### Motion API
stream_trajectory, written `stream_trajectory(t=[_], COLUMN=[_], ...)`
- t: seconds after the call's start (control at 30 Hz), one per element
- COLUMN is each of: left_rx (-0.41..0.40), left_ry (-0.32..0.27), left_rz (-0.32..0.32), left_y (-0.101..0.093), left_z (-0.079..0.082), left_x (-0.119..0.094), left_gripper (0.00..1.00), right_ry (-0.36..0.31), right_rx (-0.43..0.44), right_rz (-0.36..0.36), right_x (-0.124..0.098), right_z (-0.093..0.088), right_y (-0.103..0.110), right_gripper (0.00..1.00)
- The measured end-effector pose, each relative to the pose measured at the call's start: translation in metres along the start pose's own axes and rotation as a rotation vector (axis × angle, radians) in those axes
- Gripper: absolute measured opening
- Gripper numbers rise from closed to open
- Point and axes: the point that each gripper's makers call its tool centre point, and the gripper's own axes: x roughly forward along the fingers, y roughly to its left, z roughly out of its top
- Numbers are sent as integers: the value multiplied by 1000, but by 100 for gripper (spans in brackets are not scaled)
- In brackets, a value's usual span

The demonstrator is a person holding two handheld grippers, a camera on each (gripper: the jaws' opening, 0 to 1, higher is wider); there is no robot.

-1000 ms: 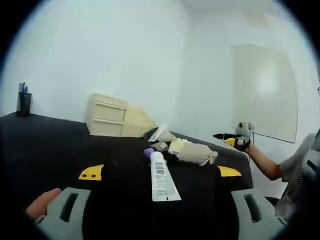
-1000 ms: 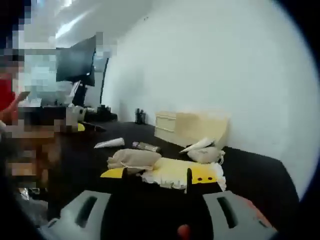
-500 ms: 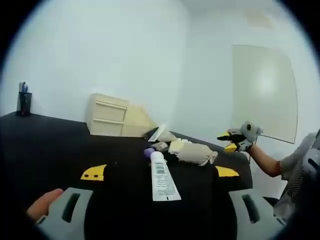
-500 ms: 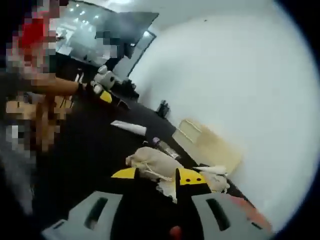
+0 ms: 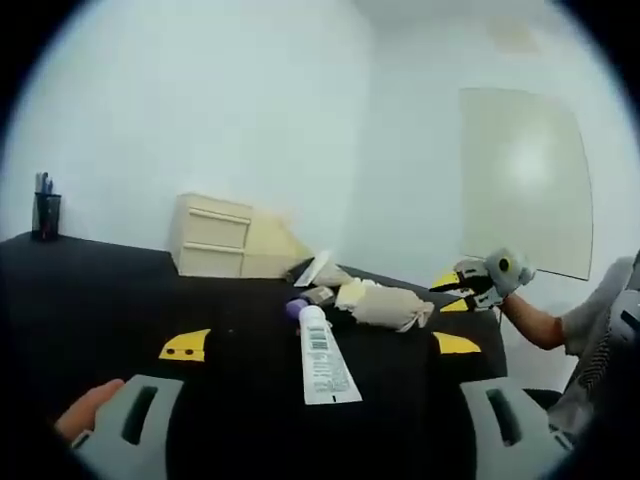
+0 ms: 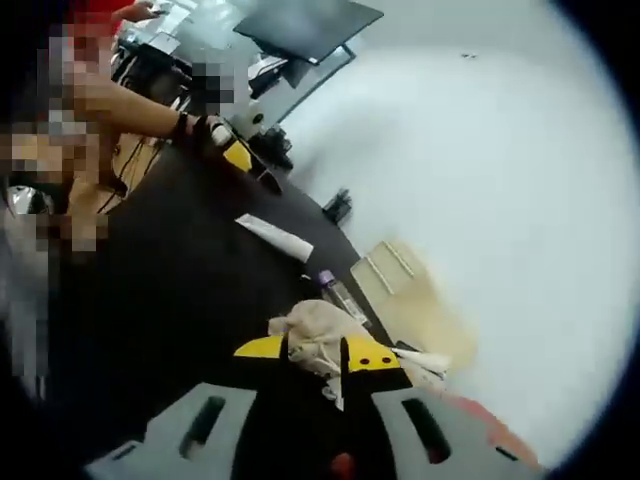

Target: Open the drawer, pick up the cosmetic bottles from the table one by one, place them into the drawer, release the gripper, close the drawer, and move the gripper away

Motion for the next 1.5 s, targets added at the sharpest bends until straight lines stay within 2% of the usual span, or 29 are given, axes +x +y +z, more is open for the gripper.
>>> stream_trajectory(t=[0.17,0.63,0.73,0.87,1.0,1.1,1.3,1.4,1.5], left_rx=[4,23,24,26,26,25,28,32,39], left_ry=[-3,4,4,3,5,3,5,1,1], left_rz=[1,3,3,3,5,5,8,8,10], left_y=[1,-5,-6,-6,-4,-2,1,1,2], left_z=[1,-3,-3,-3,-2,-1,0,1,1], left_x=[0,1,1,1,1,0,0,0,0], left_gripper=[87,86,86,86,86,86,86,86,86], right_ry=[-18,32,68,84,98,105,112,95,57], right_rx=[22,-62,-127,-182,-299,-361,-259,-150,-11], right_rz=[-6,8,-24,-9,-39,-68,-68,-40,-52], right_x=[4,8,9,12,20,24,25,25,25], right_z=[1,-5,-11,-16,-13,-15,-7,1,14], right_y=[-4,7,2,7,8,1,-12,-15,-32], right_gripper=[14,15,15,15,13,11,2,1,1])
